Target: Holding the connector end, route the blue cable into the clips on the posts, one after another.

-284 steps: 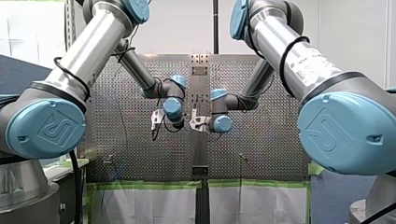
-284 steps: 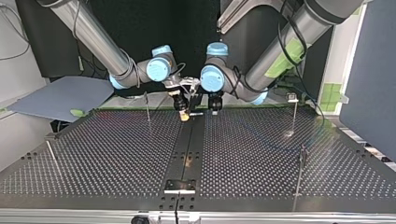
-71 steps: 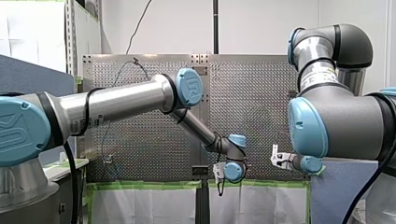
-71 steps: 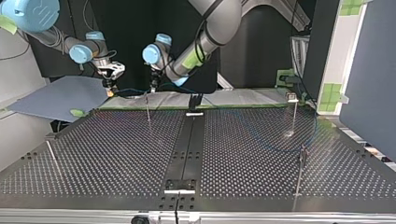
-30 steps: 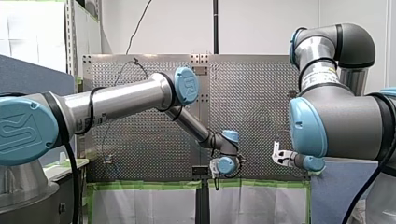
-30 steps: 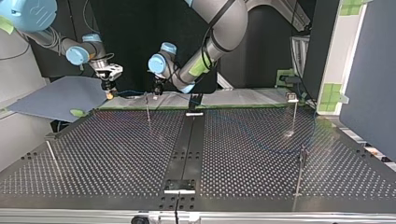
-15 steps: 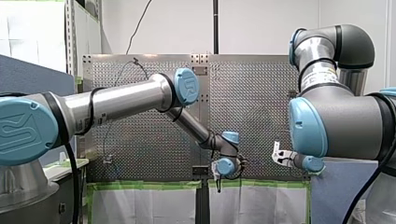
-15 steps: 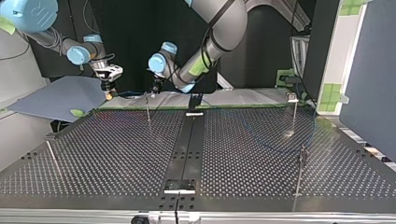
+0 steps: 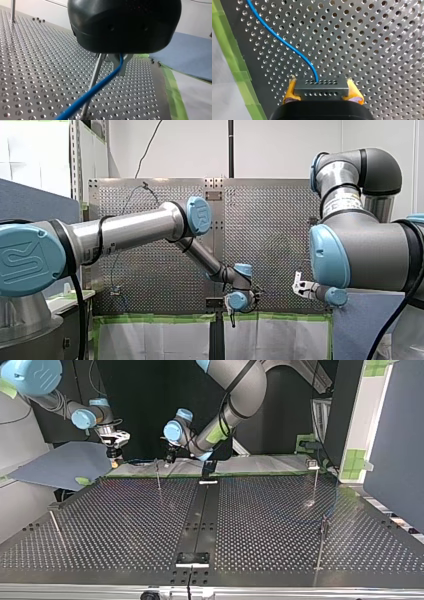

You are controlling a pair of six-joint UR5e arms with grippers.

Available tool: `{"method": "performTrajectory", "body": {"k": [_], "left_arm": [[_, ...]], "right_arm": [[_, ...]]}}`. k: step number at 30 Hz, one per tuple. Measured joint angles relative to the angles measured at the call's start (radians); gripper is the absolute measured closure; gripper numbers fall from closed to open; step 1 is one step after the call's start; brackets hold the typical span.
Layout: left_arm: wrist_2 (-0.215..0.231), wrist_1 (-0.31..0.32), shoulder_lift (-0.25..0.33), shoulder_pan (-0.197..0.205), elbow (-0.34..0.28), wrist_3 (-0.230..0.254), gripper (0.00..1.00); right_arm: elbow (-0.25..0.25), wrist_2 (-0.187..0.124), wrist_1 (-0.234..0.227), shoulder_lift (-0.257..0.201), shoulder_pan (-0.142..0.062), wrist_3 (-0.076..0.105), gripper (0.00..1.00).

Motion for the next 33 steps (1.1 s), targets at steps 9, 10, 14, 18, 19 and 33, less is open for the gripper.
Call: {"method": "performTrajectory", "body": {"k": [9, 10, 14, 18, 19, 33], "left_arm": [[0.013, 0.003, 0.0, 0.012, 0.013, -0.003, 1.0], [0.013, 0.003, 0.0, 0.014, 0.014, -0.003, 1.0], [0.017, 0.003, -0.002, 0.017, 0.014, -0.003, 1.0], [0.02, 0.003, -0.002, 0.015, 0.014, -0.003, 1.0], [0.021, 0.003, -0.002, 0.014, 0.014, -0.003, 1.0], [0.008, 0.008, -0.003, 0.022, 0.018, -0.003, 1.0]], "right_arm": [[-0.043, 0.001, 0.035, 0.043, 0.001, -0.029, 1.0], [-0.045, 0.001, 0.036, 0.044, 0.001, -0.03, 1.0], [-0.048, 0.001, 0.036, 0.046, 0.001, -0.028, 1.0], [-0.056, 0.001, 0.034, 0.055, -0.001, -0.022, 1.0], [-0.06, 0.001, 0.036, 0.059, -0.001, -0.021, 1.0], [-0.108, 0.018, 0.045, 0.08, 0.004, -0.015, 1.0]]}}
